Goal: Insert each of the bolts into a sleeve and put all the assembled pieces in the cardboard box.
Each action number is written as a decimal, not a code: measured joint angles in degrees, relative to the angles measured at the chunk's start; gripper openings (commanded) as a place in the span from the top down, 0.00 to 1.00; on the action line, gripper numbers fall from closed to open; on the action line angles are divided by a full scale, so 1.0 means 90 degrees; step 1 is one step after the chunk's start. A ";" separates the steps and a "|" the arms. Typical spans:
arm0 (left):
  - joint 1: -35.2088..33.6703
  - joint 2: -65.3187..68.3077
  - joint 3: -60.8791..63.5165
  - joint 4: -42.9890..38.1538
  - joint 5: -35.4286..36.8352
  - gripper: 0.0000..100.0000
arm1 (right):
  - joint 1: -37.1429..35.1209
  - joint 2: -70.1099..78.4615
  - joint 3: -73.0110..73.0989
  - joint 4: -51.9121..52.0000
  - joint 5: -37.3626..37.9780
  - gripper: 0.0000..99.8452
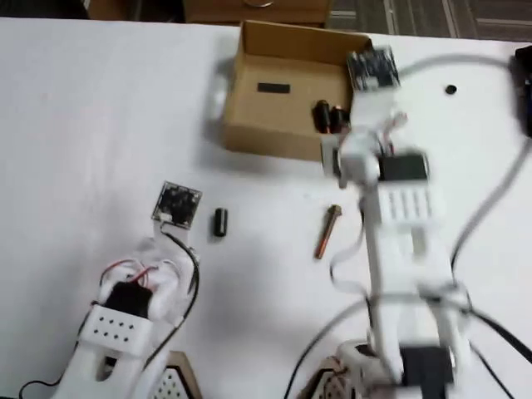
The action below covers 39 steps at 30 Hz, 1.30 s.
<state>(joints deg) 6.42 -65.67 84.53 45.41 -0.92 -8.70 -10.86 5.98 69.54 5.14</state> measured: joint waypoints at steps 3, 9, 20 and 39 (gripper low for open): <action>-0.0049 0.0010 0.0059 -0.0059 0.0010 0.98 | 0.0000 0.1407 -0.1553 0.0400 0.0010 0.98; -0.0234 0.0000 0.0107 -0.0098 0.0010 0.98 | 0.0000 0.3761 -0.4376 0.0830 0.0332 0.98; -0.0293 0.0000 0.0107 -0.0147 0.0000 0.98 | 0.0010 0.6945 -0.7805 0.1074 0.0547 0.98; -0.0283 0.0000 0.0107 -0.0147 0.0000 0.98 | -0.0205 0.8459 -0.8928 0.0283 0.0557 0.98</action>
<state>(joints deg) 3.87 -65.67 85.49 44.09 -0.92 -10.55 65.27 -74.37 72.09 10.15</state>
